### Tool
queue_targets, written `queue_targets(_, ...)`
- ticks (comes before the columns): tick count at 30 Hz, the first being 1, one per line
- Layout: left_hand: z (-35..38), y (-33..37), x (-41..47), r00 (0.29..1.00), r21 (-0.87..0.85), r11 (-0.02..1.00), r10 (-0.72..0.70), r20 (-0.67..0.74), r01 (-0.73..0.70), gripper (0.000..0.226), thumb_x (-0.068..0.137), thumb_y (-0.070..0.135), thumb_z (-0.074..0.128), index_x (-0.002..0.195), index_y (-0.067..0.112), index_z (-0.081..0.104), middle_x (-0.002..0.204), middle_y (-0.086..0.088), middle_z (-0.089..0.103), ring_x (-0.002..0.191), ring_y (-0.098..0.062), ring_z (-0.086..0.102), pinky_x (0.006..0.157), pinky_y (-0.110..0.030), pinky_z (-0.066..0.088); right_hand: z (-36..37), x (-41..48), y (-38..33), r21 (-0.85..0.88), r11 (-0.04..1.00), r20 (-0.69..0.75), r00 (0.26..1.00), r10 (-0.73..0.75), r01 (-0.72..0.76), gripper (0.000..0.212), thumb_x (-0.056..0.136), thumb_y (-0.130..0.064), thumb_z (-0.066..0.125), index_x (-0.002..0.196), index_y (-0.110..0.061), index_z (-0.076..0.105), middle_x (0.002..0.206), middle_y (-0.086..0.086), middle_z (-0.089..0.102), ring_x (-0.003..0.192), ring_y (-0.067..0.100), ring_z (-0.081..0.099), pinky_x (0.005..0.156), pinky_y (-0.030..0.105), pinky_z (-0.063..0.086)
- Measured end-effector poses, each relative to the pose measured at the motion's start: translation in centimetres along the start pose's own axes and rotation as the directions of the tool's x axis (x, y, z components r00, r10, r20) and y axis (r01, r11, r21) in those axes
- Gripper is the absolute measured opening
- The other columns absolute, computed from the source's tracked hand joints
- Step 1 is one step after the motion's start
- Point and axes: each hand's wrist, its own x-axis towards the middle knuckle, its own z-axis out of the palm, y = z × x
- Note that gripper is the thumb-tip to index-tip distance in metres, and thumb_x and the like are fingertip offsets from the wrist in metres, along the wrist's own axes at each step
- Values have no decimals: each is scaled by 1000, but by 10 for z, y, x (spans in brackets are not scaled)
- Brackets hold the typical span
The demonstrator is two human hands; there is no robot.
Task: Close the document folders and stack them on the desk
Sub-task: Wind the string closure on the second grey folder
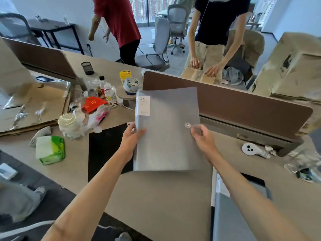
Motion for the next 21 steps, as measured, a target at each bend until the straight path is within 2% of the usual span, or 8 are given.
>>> queue_targets(1, -1, -4, -3, 1000, -36, 999, 0, -11, -1, 33, 85, 17, 68, 116, 19, 57, 110, -12, 69, 92, -27, 69, 80, -46, 57, 0, 1, 3, -108, 994, -20, 1000, -8, 5, 12, 92, -31, 58, 97, -21, 63, 89, -12, 66, 91, 10, 61, 75, 12, 46)
queue_targets(4, -9, -18, -7, 999, -107, 993, -43, -28, 40, 31, 85, 14, 66, 115, 19, 59, 106, -12, 69, 88, -25, 69, 71, -40, 57, 3, 3, 23, -346, 938, 13, 1000, 25, -19, 61, 81, -57, 59, 129, -21, 54, 128, -2, 59, 123, 18, 50, 105, 38, 41)
queue_targets(6, -19, -28, -6, 996, -134, 987, -89, -8, 87, 34, 85, 13, 65, 118, 18, 58, 107, -11, 69, 87, -25, 68, 69, -38, 56, 10, 2, 47, -279, 954, 123, 981, 148, -109, 77, 76, -67, 59, 138, -23, 46, 137, -7, 53, 126, 11, 48, 109, 38, 38)
queue_targets(8, -34, -40, -5, 991, -112, 985, -134, 8, 134, 32, 86, 12, 64, 116, 20, 59, 108, -11, 69, 88, -25, 68, 70, -38, 56, 22, -6, 66, -210, 952, 167, 952, 258, -221, 85, 71, -69, 63, 136, -17, 48, 136, 1, 58, 121, 13, 56, 107, 39, 43)
queue_targets(13, -69, -77, 1, 968, 0, 968, -250, -13, 250, 29, 87, 17, 62, 113, 27, 56, 107, -11, 66, 91, -28, 65, 83, -47, 56, 60, -30, 86, -194, 932, 150, 929, 337, -307, 38, 89, -22, 66, 121, -2, 58, 117, 15, 68, 105, 27, 66, 93, 40, 50)
queue_targets(15, -84, -86, 7, 960, 31, 960, -279, -20, 280, 34, 88, 18, 62, 120, 26, 53, 107, -9, 66, 93, -28, 66, 82, -47, 56, 75, -33, 89, -196, 921, 169, 913, 371, -337, 29, 89, -18, 66, 111, -1, 62, 107, 16, 72, 93, 26, 69, 82, 37, 52)
queue_targets(18, -100, -93, 24, 963, 86, 959, -266, -44, 269, 39, 91, 20, 58, 127, 33, 46, 113, -2, 63, 98, -25, 65, 81, -43, 56, 94, -28, 95, -286, 879, 147, 889, 433, -381, 21, 87, -21, 68, 101, -6, 63, 82, 3, 68, 69, 12, 60, 64, 24, 45)
queue_targets(21, -115, -100, 48, 977, 248, 945, -205, -64, 214, 52, 92, 25, 52, 139, 38, 35, 129, 0, 54, 109, -24, 59, 93, -48, 51, 109, -26, 104, -313, 845, 20, 887, 462, -433, 17, 88, -15, 64, 103, -9, 66, 76, 1, 63, 62, 13, 56, 67, 27, 45)
